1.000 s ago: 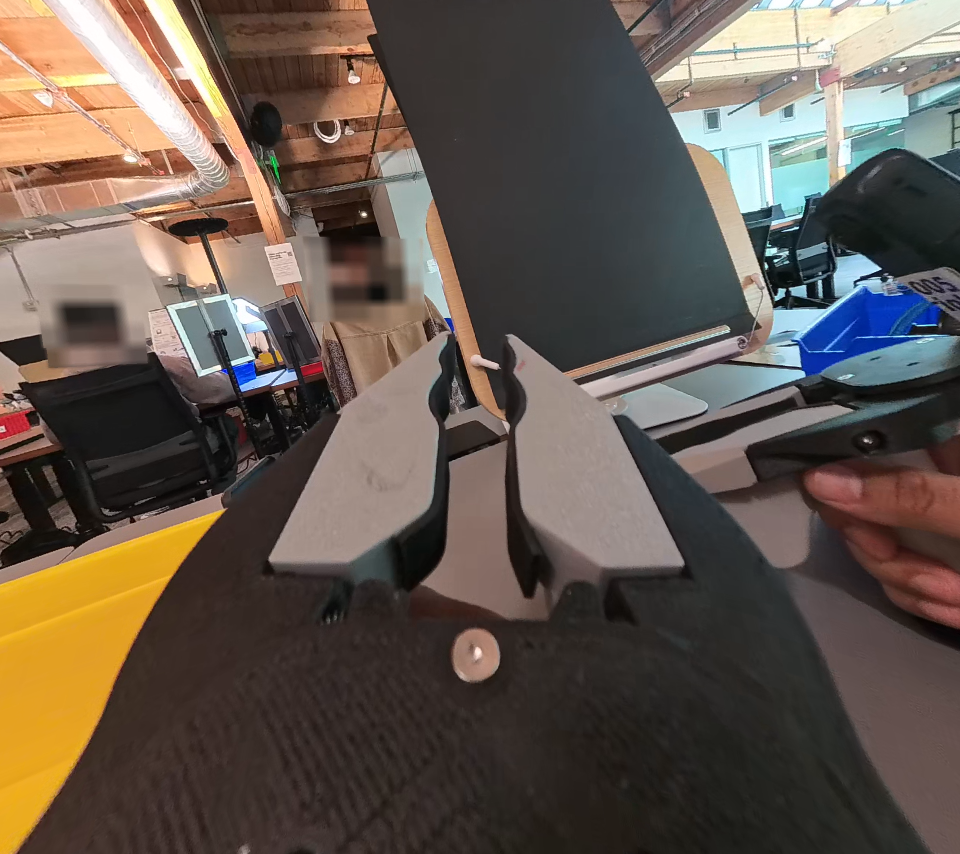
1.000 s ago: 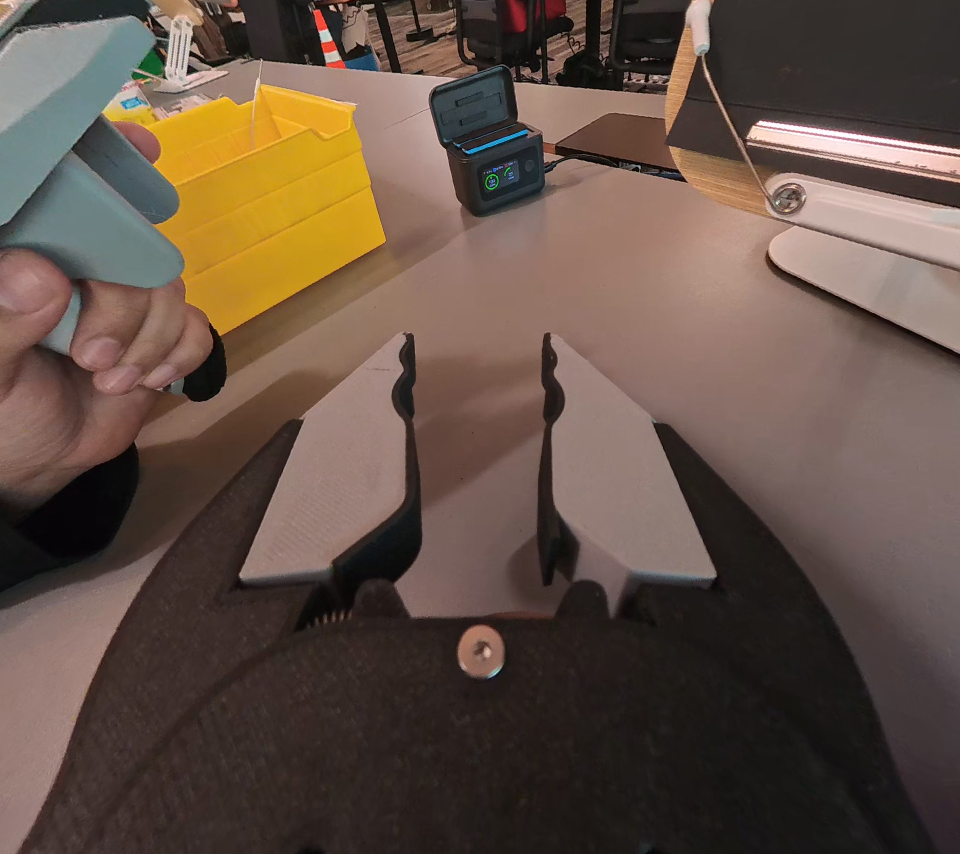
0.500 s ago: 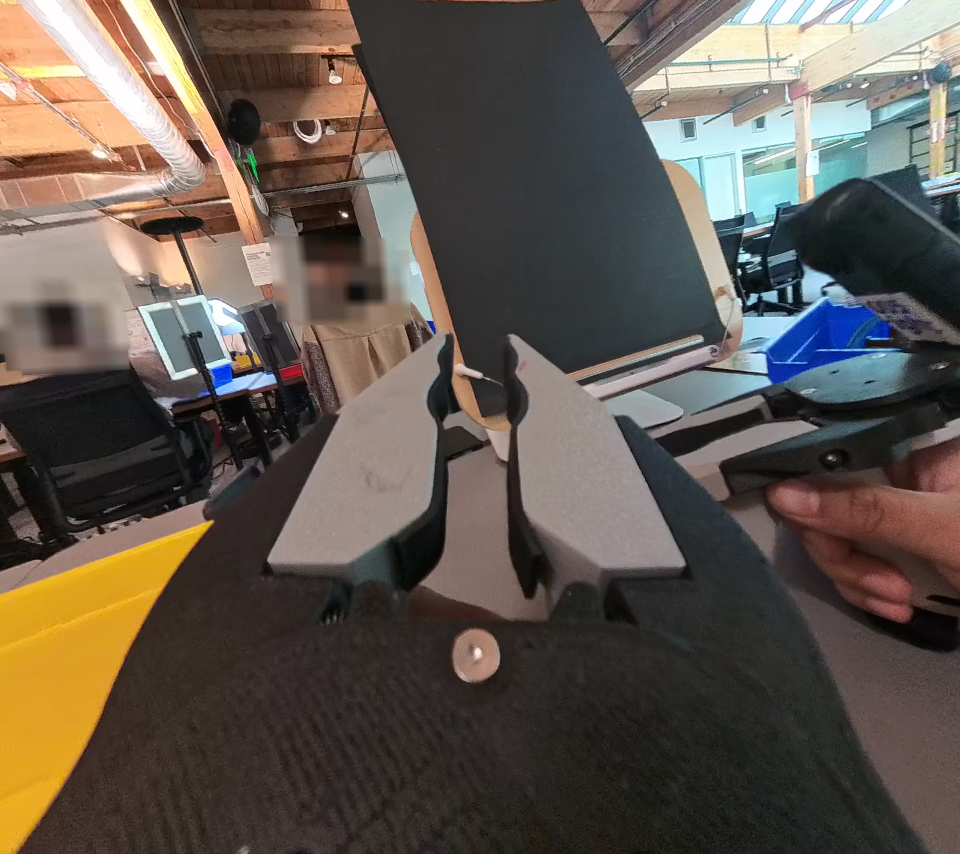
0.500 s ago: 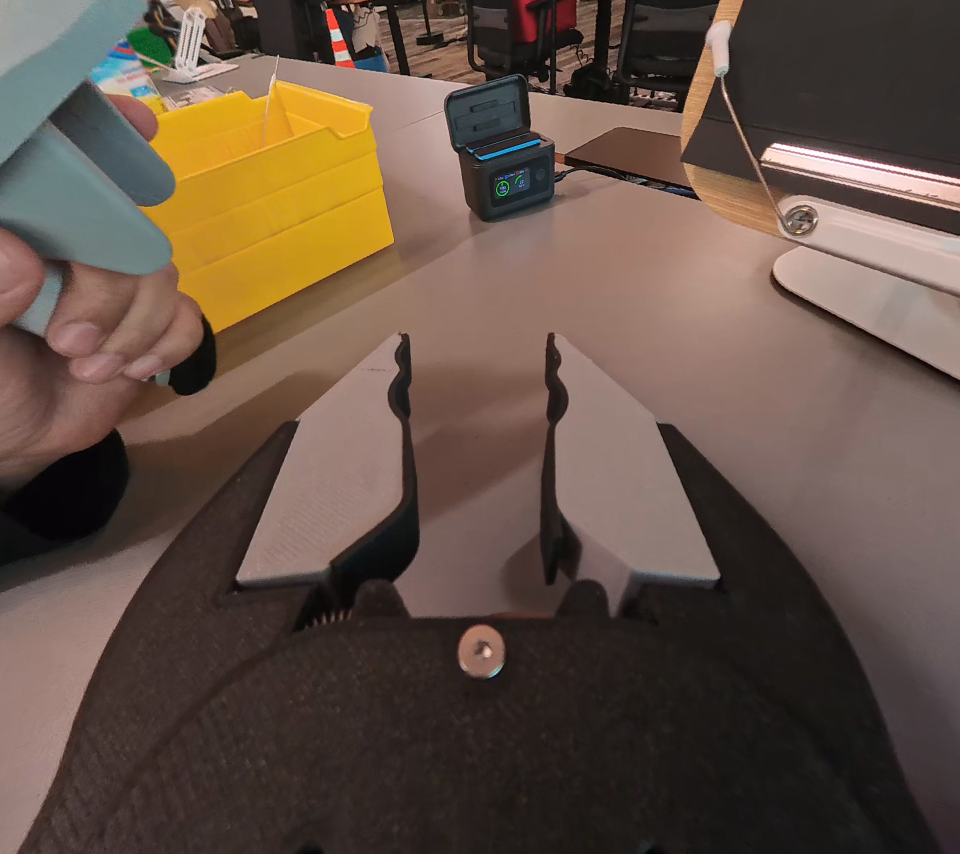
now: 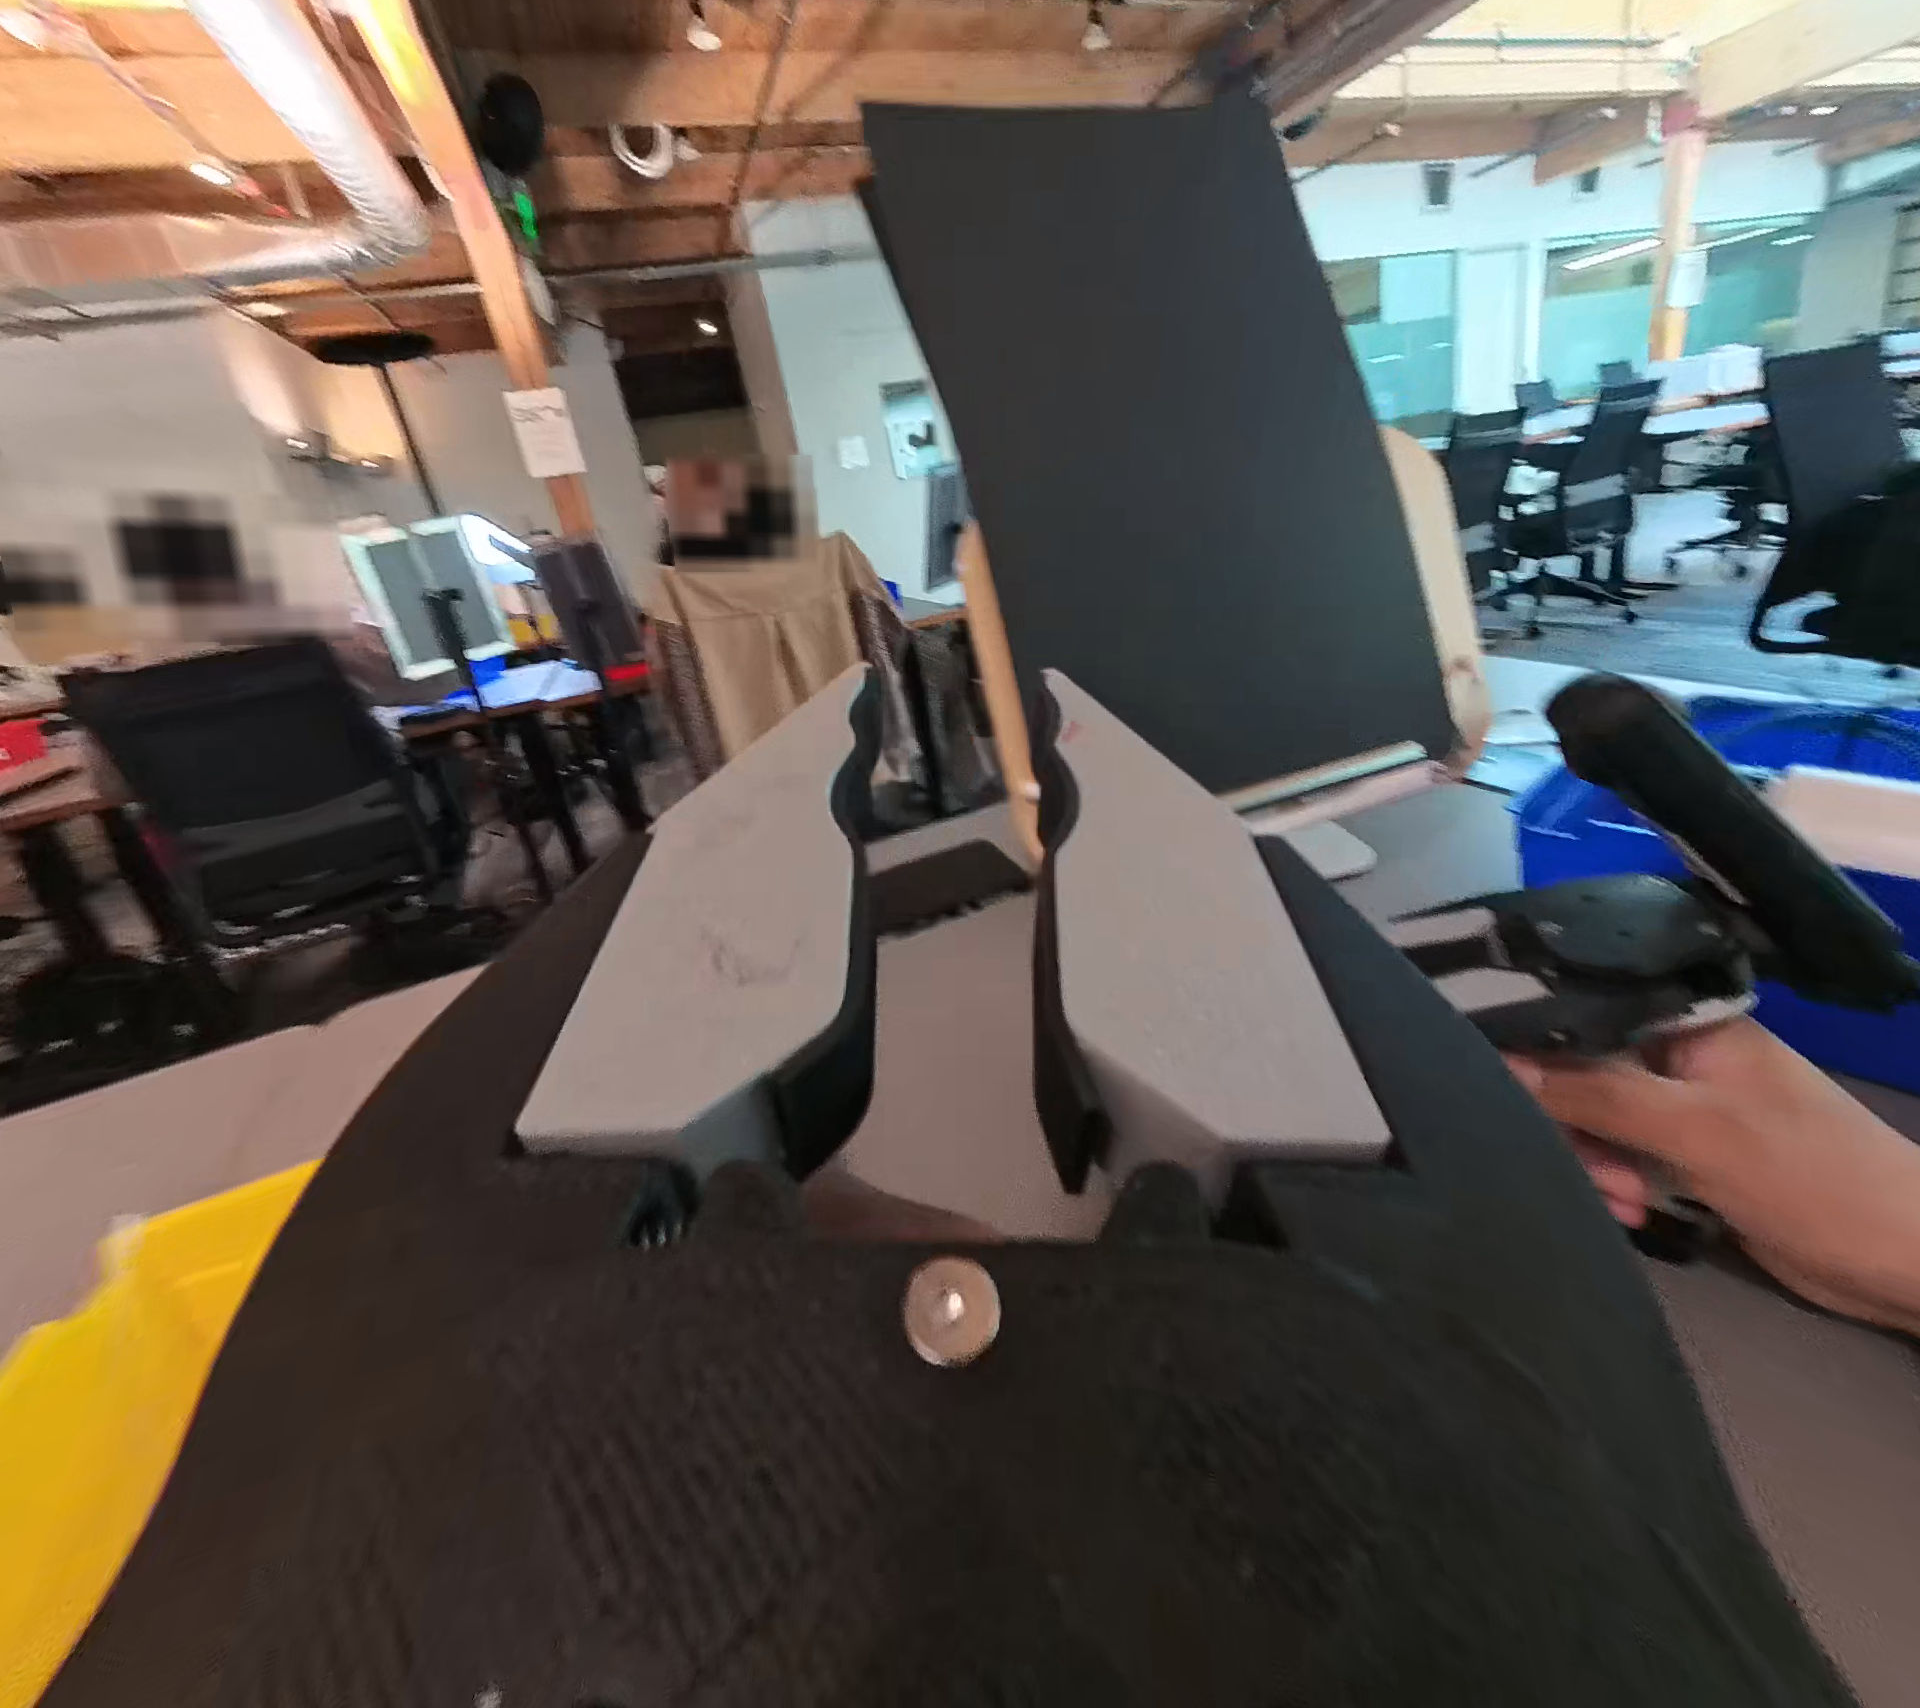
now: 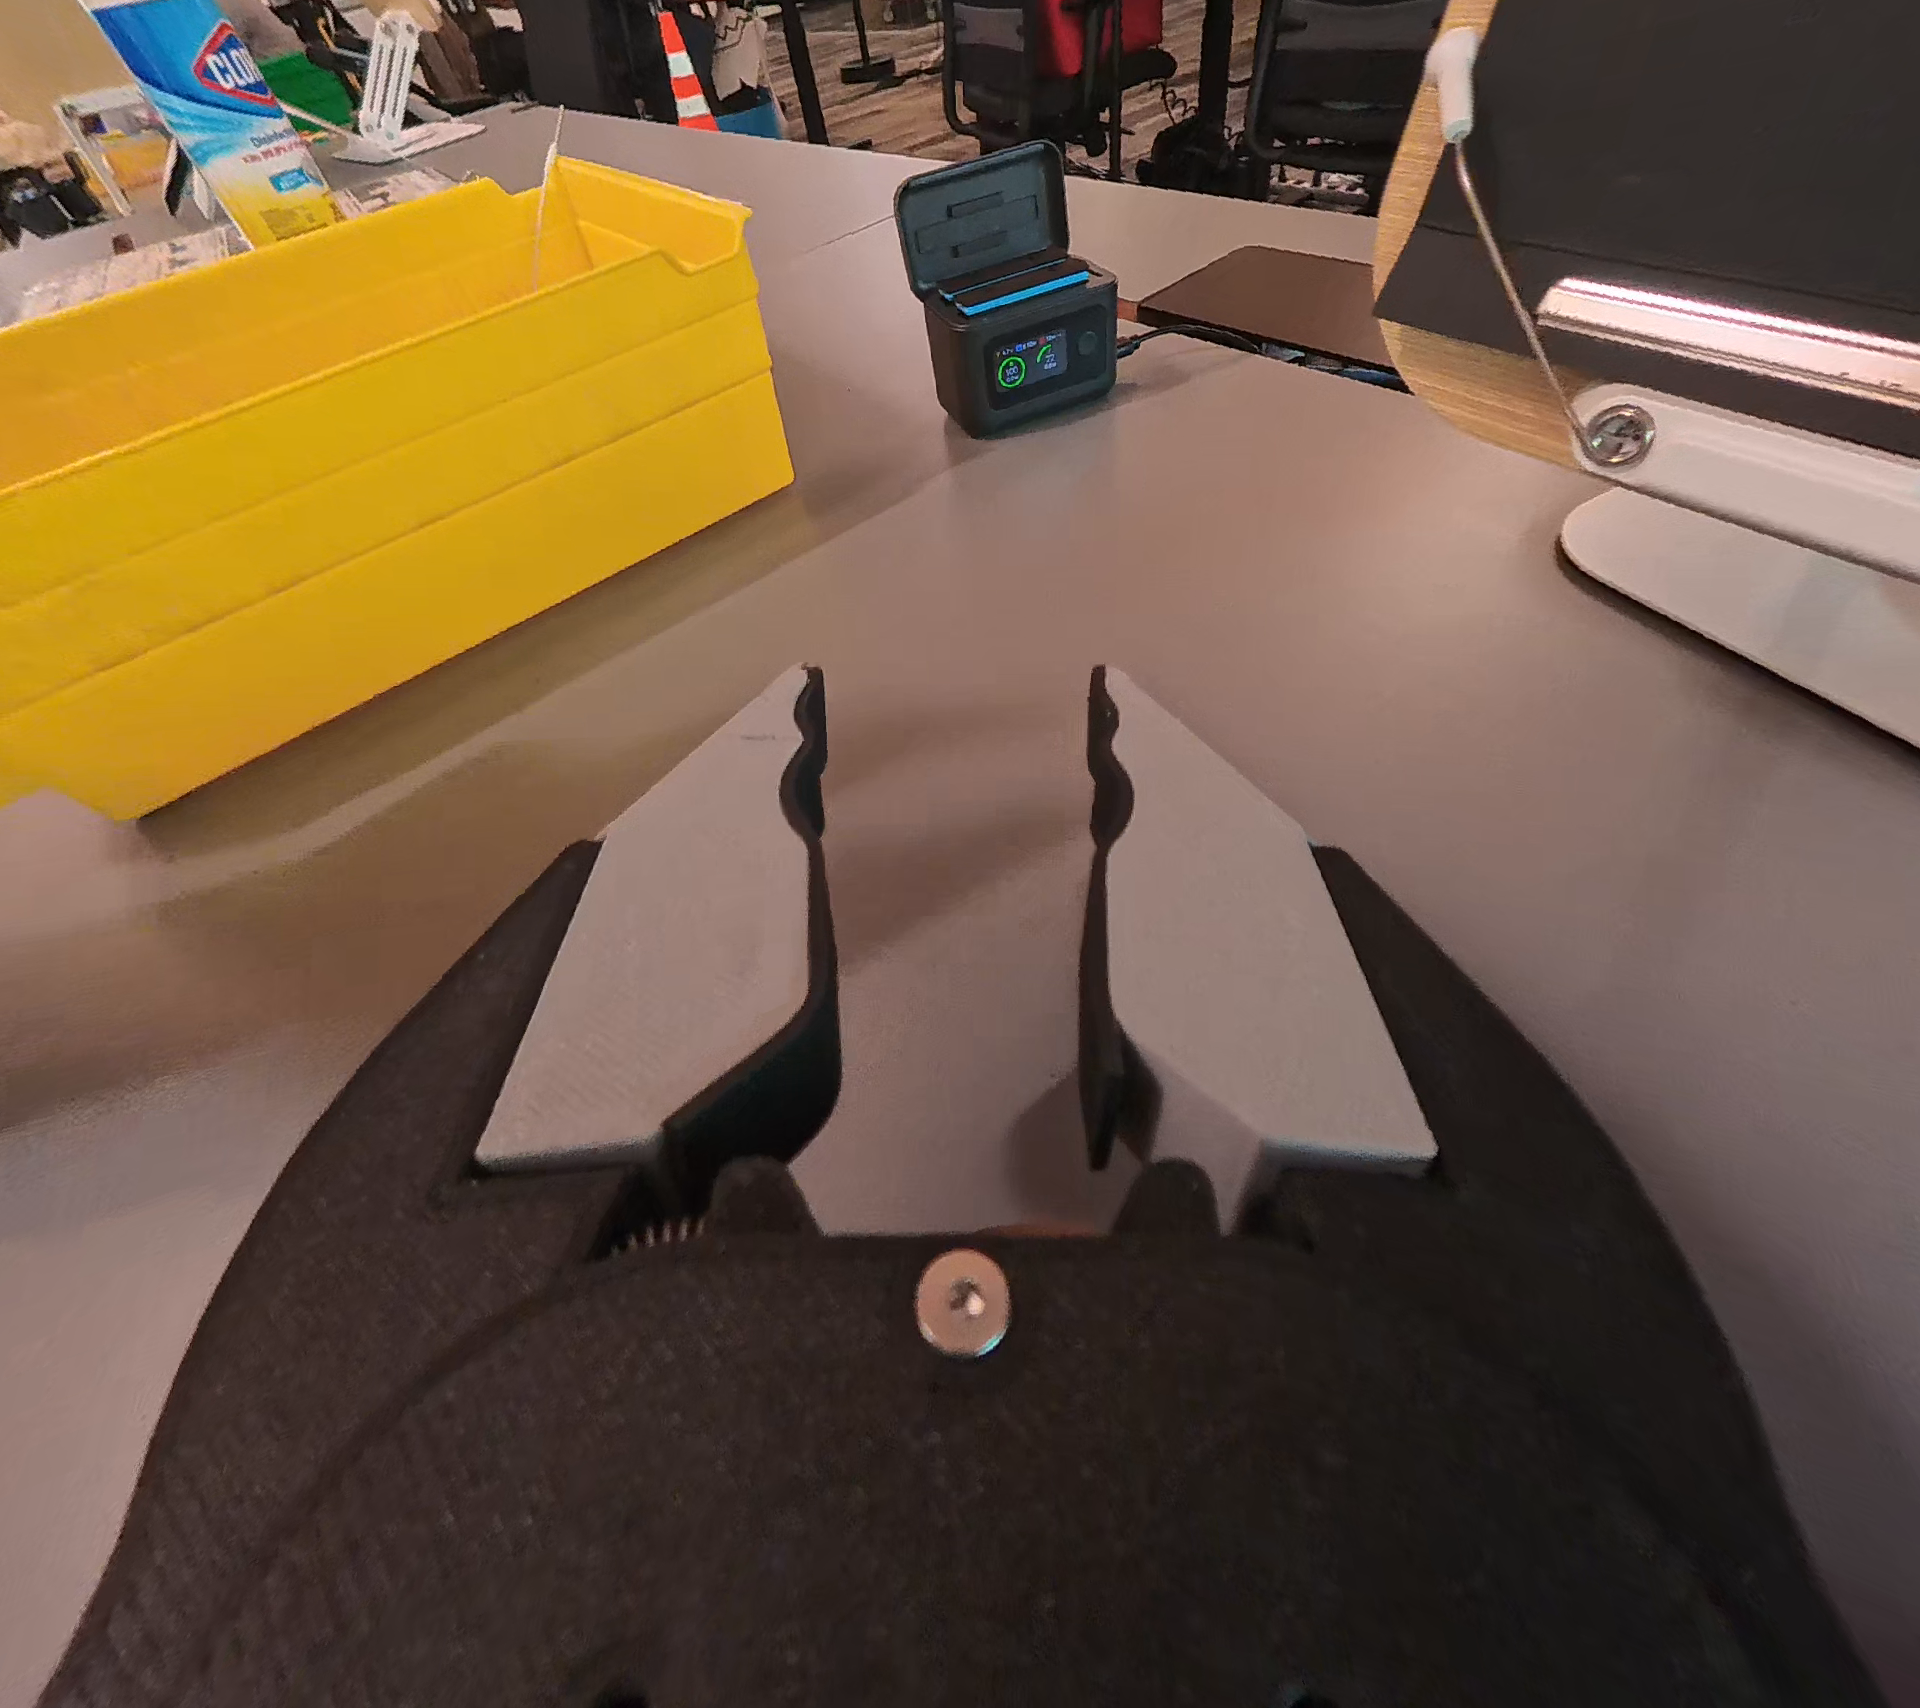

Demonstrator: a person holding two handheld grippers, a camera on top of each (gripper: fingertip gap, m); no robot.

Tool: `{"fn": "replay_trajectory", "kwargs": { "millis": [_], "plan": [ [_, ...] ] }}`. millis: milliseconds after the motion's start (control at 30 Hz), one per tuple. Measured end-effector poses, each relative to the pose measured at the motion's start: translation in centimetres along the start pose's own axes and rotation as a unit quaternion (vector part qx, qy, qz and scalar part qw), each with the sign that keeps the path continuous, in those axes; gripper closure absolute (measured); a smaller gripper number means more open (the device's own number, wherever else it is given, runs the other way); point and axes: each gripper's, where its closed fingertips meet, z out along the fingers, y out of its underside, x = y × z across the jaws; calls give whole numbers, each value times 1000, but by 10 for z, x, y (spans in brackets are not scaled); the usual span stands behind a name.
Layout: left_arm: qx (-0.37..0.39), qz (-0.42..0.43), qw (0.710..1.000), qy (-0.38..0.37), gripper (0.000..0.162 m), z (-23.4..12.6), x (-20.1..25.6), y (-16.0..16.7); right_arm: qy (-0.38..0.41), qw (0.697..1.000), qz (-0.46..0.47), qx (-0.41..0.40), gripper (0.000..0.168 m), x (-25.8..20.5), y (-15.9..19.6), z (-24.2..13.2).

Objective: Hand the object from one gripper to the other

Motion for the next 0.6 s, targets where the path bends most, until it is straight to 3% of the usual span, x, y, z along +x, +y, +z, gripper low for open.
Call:
{"fn": "replay_trajectory", "kwargs": {
  "millis": [67,167,267,400,467,600],
  "plan": [
    [-6,25,999,-31,136,-9,-30,-12,0,1000,5,1,120,1,0,0],
    [-81,62,992,-73,137,-15,-76,7,0,1000,7,1,121,2,0,0],
    [-213,55,973,-75,135,-21,-113,65,3,1000,8,3,121,2,-1,-1],
    [-375,42,923,-72,129,-40,-149,153,5,1000,9,4,121,3,0,-2],
    [-424,78,897,-96,129,-48,-169,178,5,1000,8,4,121,3,0,-2],
    [-502,100,857,-56,126,-52,-175,210,6,1000,9,2,121,3,0,-2]
  ]
}}
